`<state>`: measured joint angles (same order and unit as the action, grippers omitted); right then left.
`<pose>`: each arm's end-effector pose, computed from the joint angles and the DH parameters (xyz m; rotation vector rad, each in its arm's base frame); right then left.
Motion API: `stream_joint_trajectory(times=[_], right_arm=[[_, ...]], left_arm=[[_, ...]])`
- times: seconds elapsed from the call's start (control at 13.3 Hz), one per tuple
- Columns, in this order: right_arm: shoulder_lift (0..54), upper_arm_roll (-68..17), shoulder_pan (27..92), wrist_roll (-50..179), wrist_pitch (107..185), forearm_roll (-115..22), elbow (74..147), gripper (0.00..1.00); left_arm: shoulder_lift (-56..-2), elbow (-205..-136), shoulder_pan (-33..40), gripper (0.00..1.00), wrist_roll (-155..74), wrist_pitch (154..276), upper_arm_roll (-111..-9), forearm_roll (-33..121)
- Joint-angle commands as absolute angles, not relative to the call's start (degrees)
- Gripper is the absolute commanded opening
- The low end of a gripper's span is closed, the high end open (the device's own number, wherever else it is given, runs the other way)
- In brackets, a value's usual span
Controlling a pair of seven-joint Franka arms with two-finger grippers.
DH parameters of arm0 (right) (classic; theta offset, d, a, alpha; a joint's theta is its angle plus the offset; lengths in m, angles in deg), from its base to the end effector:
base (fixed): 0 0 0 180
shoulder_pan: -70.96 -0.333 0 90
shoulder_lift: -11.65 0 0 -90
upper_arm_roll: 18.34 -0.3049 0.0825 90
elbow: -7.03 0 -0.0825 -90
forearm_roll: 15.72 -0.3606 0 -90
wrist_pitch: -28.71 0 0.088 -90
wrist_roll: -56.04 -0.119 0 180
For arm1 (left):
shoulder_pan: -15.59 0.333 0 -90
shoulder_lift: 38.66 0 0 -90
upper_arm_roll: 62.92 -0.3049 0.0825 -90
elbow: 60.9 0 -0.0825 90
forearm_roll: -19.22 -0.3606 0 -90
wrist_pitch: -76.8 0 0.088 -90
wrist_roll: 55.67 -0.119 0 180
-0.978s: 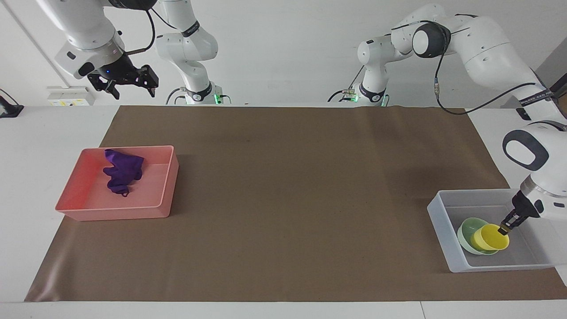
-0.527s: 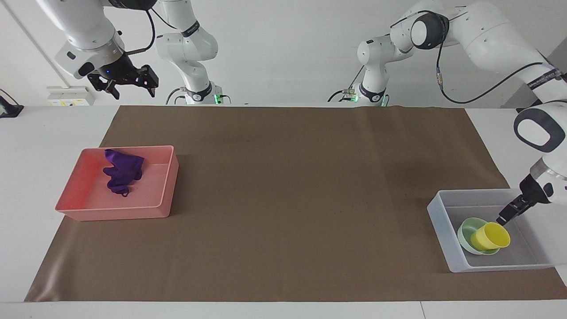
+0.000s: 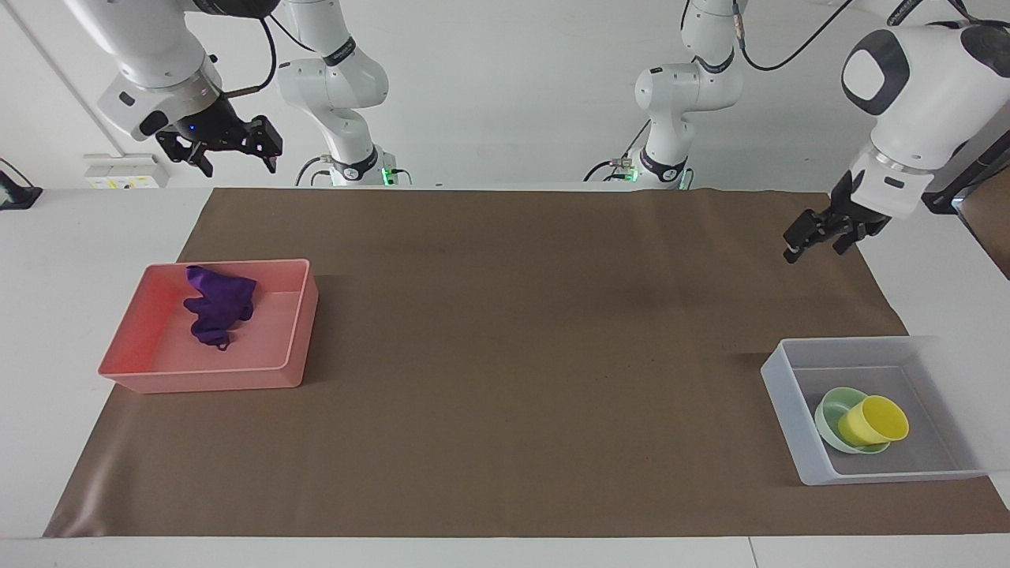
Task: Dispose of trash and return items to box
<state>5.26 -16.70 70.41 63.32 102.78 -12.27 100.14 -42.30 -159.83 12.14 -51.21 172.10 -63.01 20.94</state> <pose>0.4629 -0.0180 0.6130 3.0784 0.1517 -0.3471 0.5166 -0.0336 0.5725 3.1115 0.0342 -0.0029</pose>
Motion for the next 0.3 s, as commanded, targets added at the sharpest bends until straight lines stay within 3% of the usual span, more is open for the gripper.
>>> stream_joint_trajectory(times=[0.0, 0.23], right_arm=[[4.5, -16.8, 70.9, 64.0, 102.3, -12.7, 100.7, 1.0], [4.5, -16.8, 70.9, 64.0, 102.3, -12.7, 100.7, 1.0]], left_arm=[[-37.4, -148.5, 10.2, 1.0, -55.0, 162.1, -63.3, 19.9], [-36.9, -147.6, 10.4, 1.0, -57.6, 161.0, -63.5, 19.5]])
